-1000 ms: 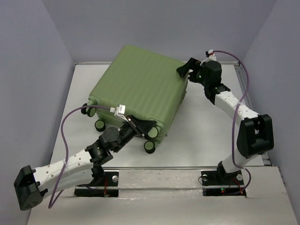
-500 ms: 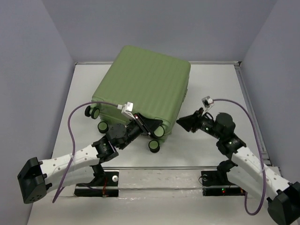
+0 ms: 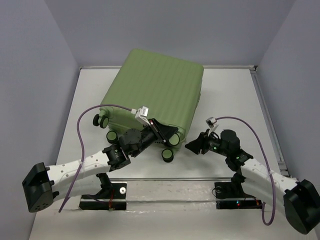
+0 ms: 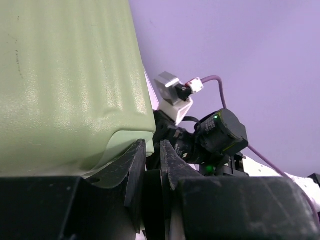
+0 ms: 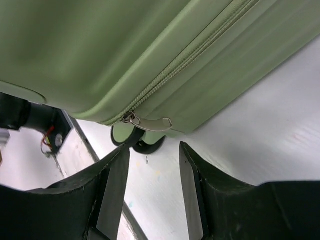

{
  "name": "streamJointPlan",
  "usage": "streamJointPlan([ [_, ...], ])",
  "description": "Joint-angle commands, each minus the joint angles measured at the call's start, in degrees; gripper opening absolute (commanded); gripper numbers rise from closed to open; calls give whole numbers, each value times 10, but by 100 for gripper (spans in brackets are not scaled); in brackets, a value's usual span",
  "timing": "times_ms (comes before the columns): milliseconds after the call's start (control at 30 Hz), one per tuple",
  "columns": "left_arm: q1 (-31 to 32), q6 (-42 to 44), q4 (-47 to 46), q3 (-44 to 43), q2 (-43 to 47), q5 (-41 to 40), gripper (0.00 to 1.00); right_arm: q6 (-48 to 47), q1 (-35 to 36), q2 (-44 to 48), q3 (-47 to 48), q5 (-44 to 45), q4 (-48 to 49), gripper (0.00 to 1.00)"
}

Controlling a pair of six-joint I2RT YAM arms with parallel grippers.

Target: Pack the luggage

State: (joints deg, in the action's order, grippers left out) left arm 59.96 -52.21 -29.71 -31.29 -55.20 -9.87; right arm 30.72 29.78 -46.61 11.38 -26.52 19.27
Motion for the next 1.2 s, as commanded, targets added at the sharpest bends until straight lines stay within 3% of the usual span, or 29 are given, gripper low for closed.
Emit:
streamJointPlan([
  [0,-1,18,11,-20,-22,-1,6,-51,47,-60,7,18,116,51],
  [167,-1,16,13,-18,-19,2,6,-75,59,-108,7,75,178,53],
  [400,-2,16,25,-15,-3,2,6,-113,59,-88,-13,129,171,53],
  [567,-1,12,26,-9,4,2,6,-146,59,-78,-16,105,202,52],
  [1000,-1,9,30,-6,4,2,6,-157,59,-149,0,42,299,28],
  [1033,-1,9,32,-6,3,1,6,-152,59,-156,-4,39,321,20],
  [1167,-1,5,33,-4,2,-2,6,-138,59,-149,-19,41,355,11],
])
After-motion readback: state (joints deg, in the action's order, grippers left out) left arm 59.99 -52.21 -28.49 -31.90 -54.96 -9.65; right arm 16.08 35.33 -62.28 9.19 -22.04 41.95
